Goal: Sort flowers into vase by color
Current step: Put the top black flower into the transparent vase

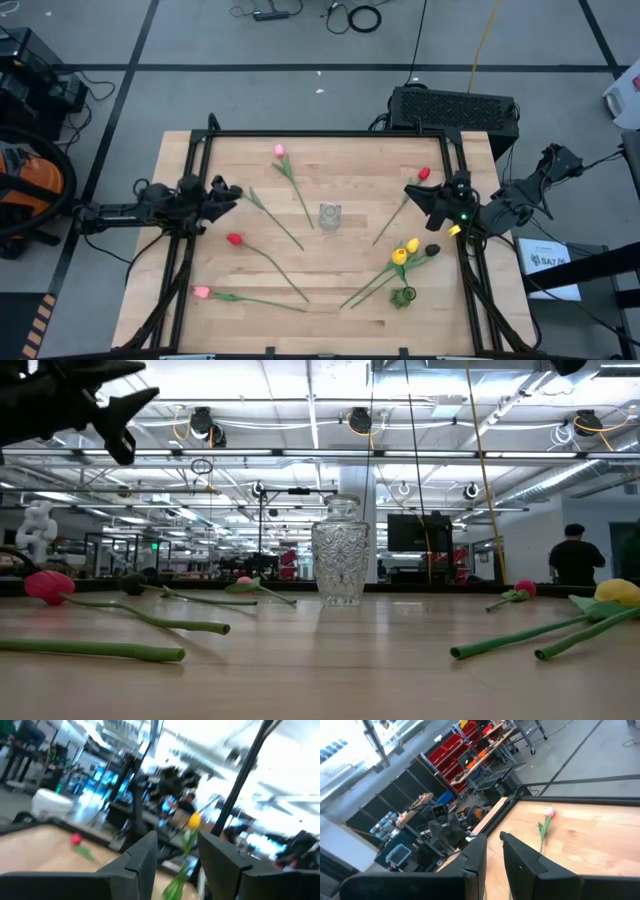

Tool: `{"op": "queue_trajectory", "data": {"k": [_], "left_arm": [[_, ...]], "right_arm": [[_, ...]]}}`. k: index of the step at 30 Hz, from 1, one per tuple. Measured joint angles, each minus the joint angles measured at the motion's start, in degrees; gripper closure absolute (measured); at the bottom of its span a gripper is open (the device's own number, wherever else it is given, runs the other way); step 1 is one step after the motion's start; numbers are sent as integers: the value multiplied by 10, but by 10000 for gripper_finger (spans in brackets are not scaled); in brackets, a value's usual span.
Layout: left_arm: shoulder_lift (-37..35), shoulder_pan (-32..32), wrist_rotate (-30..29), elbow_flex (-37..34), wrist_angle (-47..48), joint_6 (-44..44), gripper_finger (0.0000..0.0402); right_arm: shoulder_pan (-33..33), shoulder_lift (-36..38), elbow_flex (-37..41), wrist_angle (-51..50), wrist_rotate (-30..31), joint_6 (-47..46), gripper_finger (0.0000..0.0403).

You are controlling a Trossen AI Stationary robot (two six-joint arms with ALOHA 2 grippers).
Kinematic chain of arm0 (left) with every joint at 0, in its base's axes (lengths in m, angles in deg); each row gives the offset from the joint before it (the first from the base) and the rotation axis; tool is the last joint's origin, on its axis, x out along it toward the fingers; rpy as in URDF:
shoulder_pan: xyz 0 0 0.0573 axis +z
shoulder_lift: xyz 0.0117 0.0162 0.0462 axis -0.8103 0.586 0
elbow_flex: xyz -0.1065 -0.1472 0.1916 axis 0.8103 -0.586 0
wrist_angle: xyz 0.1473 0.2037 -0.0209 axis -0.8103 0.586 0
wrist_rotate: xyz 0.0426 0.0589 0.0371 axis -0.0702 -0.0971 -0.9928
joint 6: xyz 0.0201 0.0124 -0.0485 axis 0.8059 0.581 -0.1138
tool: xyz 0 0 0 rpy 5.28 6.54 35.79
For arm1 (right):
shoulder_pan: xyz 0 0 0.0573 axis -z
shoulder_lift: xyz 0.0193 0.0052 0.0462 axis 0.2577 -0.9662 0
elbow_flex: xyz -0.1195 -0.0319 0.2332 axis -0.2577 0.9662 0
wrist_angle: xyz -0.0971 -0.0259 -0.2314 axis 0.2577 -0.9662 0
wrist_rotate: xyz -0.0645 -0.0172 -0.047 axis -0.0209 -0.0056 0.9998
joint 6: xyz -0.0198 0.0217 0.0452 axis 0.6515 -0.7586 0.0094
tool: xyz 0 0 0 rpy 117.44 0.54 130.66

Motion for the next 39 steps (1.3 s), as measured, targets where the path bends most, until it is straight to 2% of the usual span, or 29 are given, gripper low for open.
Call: {"op": "queue_trajectory", "data": {"k": [4, 8, 12, 15, 17, 22, 26, 29, 32, 37, 39], "left_arm": [[0, 0, -24, 0, -33, -5, 254], [5, 0, -101, 11, -23, -18, 254], [42, 2, -193, 66, 103, -57, 254], [99, 2, -278, 118, 214, -162, 254], [144, 2, -308, 143, 260, -217, 254], [275, 2, -313, 175, 288, -325, 254], [383, 2, -312, 193, 292, -424, 254], [454, 2, -296, 208, 292, -514, 254], [521, 2, -280, 230, 293, -569, 254], [619, 6, -280, 296, 302, -600, 254], [651, 12, -277, 332, 353, -610, 254]], "right_arm": [[0, -5, 0, -2, 30, -8, 346], [1, -6, 0, -3, 49, -8, 346], [2, -6, 0, -6, 51, -16, 346], [11, -6, 0, -29, 50, -46, 346], [18, -6, 0, -61, 46, -64, 346], [42, -3, 0, -180, 35, -156, 346], [64, 6, 0, -266, -44, -205, 346], [76, 12, 0, -310, -114, -214, 346], [82, 19, 0, -342, -155, -213, 346], [83, 30, 0, -373, -166, -172, 346], [83, 36, 0, -378, -167, -152, 346]]}}
